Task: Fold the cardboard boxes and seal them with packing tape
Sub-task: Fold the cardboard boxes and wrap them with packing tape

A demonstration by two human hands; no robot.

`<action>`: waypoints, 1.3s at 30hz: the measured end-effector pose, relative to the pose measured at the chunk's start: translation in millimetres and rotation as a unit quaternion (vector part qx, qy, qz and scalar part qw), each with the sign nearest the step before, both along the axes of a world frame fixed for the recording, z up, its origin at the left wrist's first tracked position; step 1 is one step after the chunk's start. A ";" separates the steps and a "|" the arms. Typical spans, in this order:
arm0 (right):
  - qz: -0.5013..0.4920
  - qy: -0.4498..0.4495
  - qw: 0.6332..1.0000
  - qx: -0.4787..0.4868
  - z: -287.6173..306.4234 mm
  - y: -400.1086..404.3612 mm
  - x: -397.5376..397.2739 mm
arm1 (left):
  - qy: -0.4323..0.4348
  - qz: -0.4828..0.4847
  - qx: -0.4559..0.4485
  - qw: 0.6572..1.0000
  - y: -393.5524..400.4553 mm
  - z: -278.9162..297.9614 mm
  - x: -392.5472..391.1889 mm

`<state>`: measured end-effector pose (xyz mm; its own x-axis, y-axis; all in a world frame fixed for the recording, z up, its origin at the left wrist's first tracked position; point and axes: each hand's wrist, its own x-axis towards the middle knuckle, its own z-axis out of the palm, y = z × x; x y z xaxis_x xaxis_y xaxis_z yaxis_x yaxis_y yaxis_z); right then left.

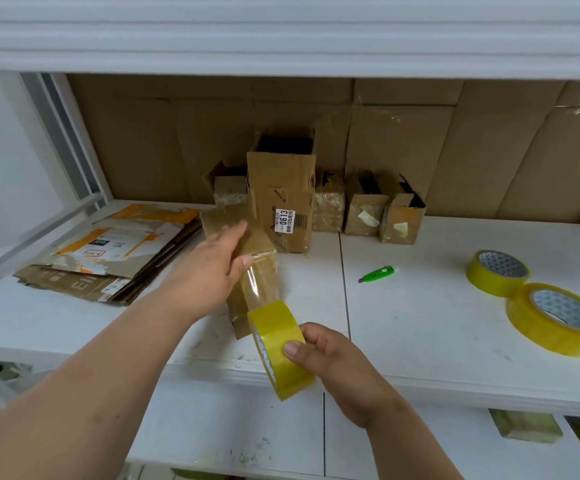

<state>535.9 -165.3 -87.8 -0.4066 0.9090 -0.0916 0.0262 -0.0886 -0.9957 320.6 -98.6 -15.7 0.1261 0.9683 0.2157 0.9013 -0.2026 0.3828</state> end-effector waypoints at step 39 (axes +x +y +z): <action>-0.132 -0.590 0.775 0.185 -38.1 147.7 100.9 | -0.598 0.258 -0.047 0.758 -56.6 -50.8 77.8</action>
<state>636.8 -17.5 -125.9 -0.0343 0.9990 0.0290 0.9670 0.0405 -0.2517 398.4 -155.2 -66.4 -0.5055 0.8404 -0.1955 -0.1512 0.1368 0.9790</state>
